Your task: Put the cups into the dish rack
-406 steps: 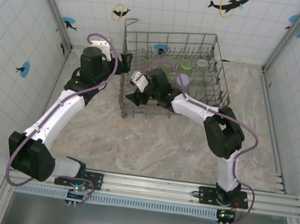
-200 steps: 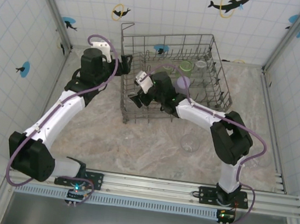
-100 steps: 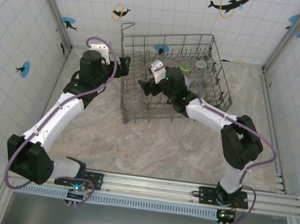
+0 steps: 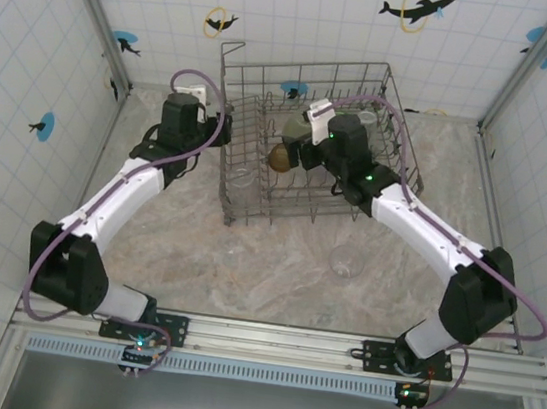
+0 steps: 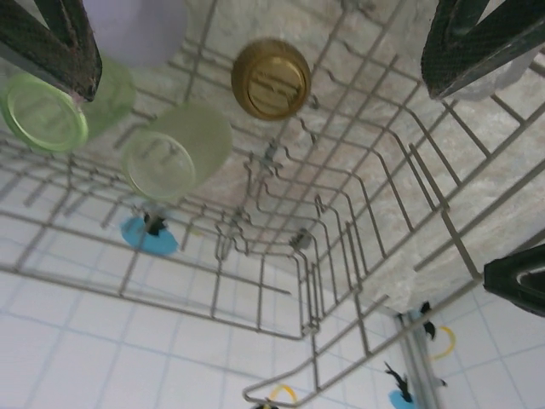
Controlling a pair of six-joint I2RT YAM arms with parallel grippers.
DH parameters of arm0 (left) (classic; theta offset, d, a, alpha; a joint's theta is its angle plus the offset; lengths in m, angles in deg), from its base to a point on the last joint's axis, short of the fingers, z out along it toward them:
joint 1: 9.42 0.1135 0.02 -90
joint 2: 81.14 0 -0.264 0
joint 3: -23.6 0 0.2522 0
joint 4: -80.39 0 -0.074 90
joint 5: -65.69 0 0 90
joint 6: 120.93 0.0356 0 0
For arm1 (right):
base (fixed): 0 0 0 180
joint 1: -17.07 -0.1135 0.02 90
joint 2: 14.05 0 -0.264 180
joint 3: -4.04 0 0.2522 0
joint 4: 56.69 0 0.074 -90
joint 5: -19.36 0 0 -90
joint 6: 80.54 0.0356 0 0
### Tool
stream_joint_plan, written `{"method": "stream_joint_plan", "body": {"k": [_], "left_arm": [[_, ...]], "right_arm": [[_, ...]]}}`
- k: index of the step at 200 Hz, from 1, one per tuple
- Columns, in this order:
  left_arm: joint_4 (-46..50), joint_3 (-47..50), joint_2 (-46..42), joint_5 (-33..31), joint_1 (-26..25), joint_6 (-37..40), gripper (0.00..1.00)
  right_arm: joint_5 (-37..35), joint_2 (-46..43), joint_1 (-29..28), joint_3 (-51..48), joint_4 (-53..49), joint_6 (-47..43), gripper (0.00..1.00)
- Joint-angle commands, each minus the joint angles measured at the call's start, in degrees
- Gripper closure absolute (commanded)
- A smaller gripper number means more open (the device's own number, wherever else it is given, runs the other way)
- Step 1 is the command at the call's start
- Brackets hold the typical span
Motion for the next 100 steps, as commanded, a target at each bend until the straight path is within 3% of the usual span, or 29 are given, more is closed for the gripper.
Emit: {"method": "stream_joint_plan", "body": {"k": [1, 28, 47, 100], "left_arm": [[1.7, -2.9, 1.6, 2.7, 0.4, 0.3, 0.47], [0.4, -2.6, 2.1, 2.8, 0.4, 0.2, 0.74], [0.2, -2.8, 2.6, 2.1, 0.4, 0.6, 1.00], [0.0, -5.7, 7.0, 2.3, 0.7, 2.2, 1.00]], "right_arm": [[-4.1, -5.6, 0.4, 2.4, -10.1, 4.8, 0.00], [-4.8, -10.9, 1.0, 0.3, -15.8, 8.7, 0.00], [-6.4, -14.1, 1.4, -0.9, -20.3, 11.8, 0.00], [-9.9, -20.6, 2.1, -5.5, -31.0, 18.4, 0.00]]}}
